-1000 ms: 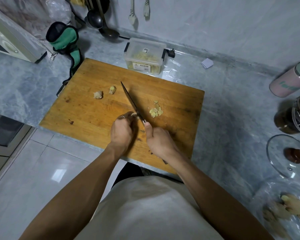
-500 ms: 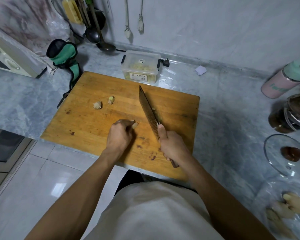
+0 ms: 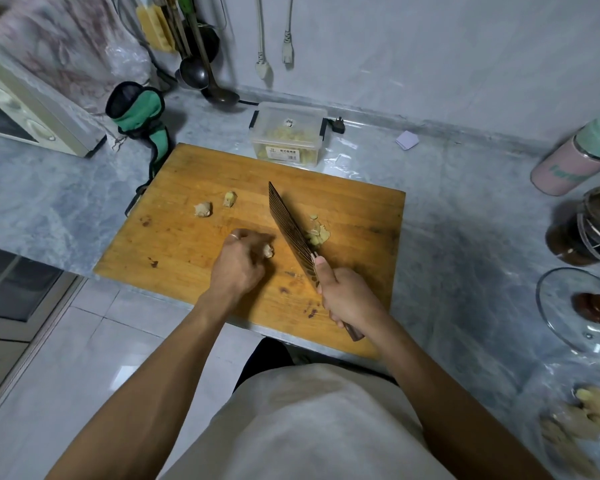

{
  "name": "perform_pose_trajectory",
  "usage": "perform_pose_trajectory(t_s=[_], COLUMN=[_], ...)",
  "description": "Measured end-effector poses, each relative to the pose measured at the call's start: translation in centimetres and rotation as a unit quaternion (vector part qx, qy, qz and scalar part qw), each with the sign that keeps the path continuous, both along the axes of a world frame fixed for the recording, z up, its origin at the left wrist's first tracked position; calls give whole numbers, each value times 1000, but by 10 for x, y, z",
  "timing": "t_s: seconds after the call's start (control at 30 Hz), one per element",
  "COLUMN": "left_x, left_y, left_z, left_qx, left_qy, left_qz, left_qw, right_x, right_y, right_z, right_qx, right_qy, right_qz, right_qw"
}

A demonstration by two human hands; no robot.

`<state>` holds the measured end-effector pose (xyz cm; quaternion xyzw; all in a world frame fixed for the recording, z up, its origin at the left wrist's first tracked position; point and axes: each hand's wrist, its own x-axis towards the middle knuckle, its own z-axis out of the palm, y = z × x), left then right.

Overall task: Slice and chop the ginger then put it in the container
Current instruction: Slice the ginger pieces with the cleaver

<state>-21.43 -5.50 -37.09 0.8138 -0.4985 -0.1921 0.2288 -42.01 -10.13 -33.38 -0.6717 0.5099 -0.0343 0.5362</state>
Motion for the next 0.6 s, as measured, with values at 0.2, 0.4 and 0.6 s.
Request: perform_pose_trajectory(t_s=[0.2,0.4,0.6], left_x=[5,-11,-39], left_y=[-8,12,15], left_z=[0,-23,-34], left_qx=[20,-92,-177], left_qy=[-35,-45,52], left_qz=[-31,-49,145], left_qw=[999,994,972], right_x=[-2,0,4], right_y=[-7,-10,-9], right_z=[2,6,2], right_qx=[-2,0,-4], right_qy=[3,-9,-4], right_qz=[10,27,47], right_qw=[1000,1000,999])
